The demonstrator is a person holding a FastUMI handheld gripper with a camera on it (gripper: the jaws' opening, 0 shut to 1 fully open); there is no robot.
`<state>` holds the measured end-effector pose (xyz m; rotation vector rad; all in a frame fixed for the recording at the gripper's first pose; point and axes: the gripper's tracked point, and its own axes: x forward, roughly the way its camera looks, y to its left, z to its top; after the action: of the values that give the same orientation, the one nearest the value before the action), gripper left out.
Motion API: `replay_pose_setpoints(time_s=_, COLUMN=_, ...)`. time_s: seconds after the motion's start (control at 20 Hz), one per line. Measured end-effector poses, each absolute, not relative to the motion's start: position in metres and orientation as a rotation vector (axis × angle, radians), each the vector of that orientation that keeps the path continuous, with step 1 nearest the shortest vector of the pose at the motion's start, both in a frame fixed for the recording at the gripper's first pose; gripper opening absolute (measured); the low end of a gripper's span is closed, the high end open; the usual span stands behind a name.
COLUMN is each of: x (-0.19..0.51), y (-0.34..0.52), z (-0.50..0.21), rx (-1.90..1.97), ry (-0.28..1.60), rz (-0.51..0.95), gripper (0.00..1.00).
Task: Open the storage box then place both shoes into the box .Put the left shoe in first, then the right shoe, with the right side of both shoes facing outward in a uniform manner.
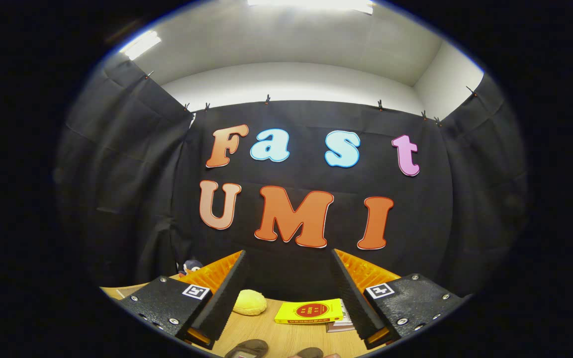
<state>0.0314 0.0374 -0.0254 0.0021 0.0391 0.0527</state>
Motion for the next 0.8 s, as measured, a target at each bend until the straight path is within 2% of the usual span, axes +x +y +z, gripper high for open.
replay_pose_setpoints(time_s=0.4, x=0.035, y=0.039, z=-0.043, rx=-0.030, ry=0.068, rz=0.067, gripper=0.98)
replay_pose_setpoints(time_s=0.8, x=0.031, y=0.125, z=-0.123, rx=0.163, ry=0.259, rz=0.356, gripper=0.99)
